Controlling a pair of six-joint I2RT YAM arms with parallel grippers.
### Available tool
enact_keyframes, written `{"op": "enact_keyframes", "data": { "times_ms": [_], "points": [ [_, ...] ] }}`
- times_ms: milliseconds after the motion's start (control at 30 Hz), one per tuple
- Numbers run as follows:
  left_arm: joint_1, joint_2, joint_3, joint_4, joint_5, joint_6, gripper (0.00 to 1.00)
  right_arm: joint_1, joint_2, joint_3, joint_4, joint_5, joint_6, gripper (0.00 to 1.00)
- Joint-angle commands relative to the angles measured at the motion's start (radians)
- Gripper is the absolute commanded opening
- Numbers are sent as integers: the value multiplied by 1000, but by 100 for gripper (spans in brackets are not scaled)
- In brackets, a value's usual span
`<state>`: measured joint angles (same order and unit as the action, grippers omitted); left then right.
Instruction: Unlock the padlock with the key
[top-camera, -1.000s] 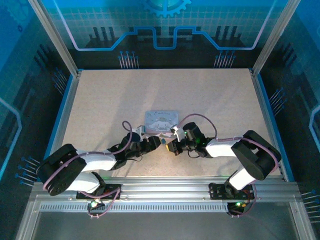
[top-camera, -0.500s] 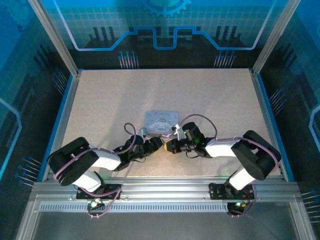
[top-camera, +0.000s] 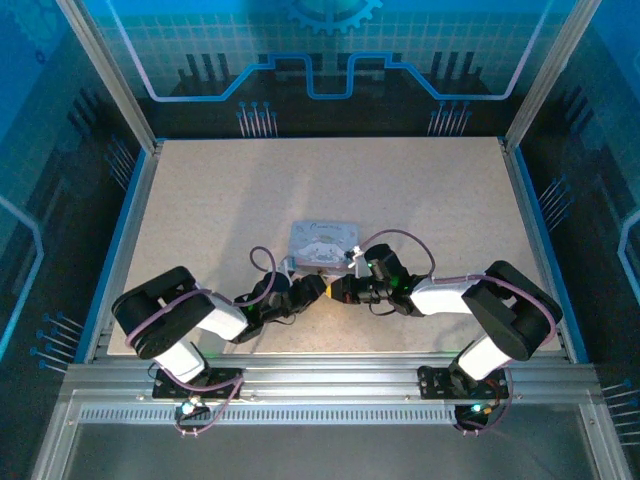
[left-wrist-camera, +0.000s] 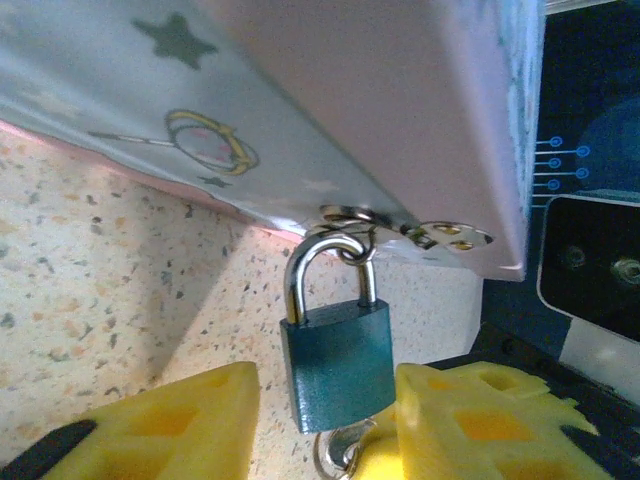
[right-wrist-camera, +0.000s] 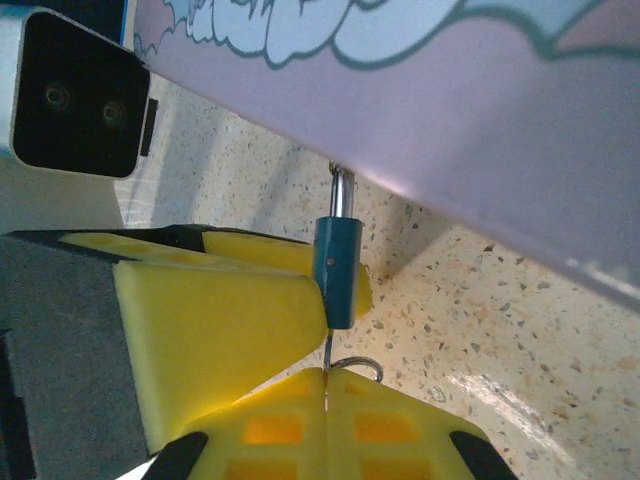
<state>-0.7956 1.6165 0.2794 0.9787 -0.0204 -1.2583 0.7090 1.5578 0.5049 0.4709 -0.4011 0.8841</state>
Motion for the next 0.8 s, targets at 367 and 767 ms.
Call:
{"op": "enact_keyframes", "data": {
  "times_ms": [367,767],
  "points": [
    [-10,48,-49,115,-67,-63,17,19,-18,-34,101,9,88,9],
    [-11,31,-52,114,-65,-60,5,18,-132,-89,40,65,-12,33]
  ]
}}
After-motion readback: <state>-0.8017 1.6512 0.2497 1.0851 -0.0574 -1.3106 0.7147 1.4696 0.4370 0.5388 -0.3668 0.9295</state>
